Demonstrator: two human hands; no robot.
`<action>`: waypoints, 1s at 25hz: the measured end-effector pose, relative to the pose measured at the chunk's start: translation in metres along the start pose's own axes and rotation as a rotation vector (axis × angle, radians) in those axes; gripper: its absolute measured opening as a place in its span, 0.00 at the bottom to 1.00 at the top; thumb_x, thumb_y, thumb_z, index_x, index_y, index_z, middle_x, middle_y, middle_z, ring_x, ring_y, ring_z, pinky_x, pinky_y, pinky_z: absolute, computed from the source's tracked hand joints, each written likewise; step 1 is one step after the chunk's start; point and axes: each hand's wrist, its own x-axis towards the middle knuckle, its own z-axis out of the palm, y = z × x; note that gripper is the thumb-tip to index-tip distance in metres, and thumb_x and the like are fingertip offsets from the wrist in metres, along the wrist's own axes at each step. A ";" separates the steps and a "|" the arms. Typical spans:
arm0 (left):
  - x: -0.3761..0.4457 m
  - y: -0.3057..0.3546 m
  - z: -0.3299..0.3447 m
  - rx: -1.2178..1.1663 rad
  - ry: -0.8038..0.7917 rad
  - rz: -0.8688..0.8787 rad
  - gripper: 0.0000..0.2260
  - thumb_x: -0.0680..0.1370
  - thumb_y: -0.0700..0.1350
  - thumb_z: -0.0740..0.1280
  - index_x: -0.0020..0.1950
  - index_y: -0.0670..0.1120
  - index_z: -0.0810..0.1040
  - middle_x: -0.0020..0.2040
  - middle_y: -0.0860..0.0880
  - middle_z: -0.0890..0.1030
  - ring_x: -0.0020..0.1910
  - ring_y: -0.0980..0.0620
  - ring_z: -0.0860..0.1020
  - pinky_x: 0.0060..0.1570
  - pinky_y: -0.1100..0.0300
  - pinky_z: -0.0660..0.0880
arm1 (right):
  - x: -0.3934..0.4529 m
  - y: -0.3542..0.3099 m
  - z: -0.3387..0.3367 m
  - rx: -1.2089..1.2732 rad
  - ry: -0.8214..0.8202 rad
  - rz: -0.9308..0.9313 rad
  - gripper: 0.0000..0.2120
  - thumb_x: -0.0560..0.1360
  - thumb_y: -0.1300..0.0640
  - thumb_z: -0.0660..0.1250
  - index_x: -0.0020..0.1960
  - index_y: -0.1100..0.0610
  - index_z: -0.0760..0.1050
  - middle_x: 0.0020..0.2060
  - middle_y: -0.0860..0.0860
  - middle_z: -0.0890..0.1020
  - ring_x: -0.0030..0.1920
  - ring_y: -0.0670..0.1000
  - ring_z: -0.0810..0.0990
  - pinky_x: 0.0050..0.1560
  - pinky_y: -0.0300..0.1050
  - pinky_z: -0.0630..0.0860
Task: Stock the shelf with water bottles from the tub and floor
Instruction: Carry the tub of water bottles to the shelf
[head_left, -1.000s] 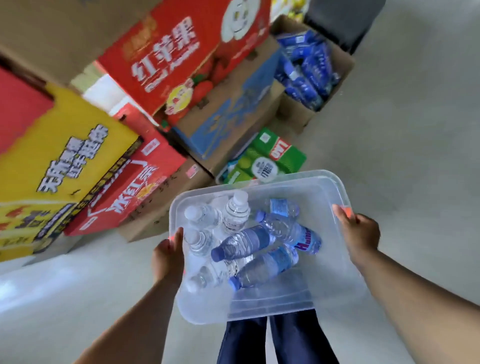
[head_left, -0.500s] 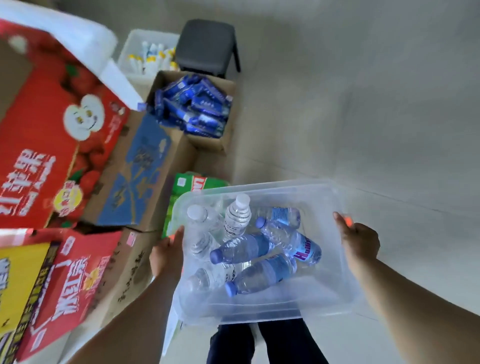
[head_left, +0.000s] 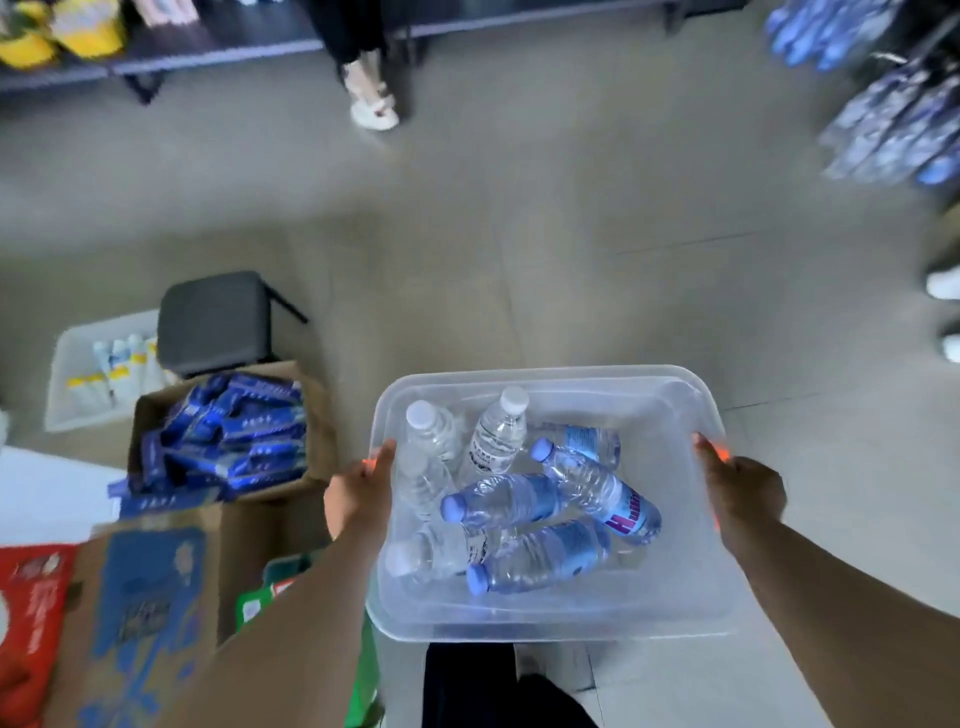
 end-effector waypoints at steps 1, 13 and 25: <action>0.012 0.023 0.003 -0.002 -0.012 0.019 0.25 0.77 0.61 0.59 0.44 0.39 0.80 0.42 0.39 0.79 0.43 0.42 0.75 0.45 0.54 0.69 | 0.008 -0.010 -0.007 0.017 0.022 0.016 0.30 0.73 0.36 0.63 0.29 0.63 0.71 0.26 0.57 0.73 0.32 0.59 0.72 0.36 0.45 0.65; 0.119 0.298 0.065 0.188 -0.176 0.317 0.27 0.77 0.63 0.58 0.30 0.42 0.70 0.34 0.41 0.75 0.43 0.39 0.78 0.41 0.53 0.71 | 0.133 -0.104 -0.057 0.171 0.164 0.322 0.31 0.72 0.34 0.61 0.30 0.62 0.70 0.27 0.56 0.72 0.31 0.55 0.71 0.36 0.44 0.65; 0.212 0.561 0.186 0.217 -0.212 0.417 0.29 0.76 0.62 0.60 0.26 0.41 0.69 0.27 0.42 0.73 0.35 0.39 0.77 0.38 0.54 0.72 | 0.360 -0.238 -0.115 0.148 0.164 0.413 0.31 0.73 0.34 0.60 0.28 0.61 0.69 0.26 0.55 0.72 0.29 0.53 0.71 0.30 0.43 0.62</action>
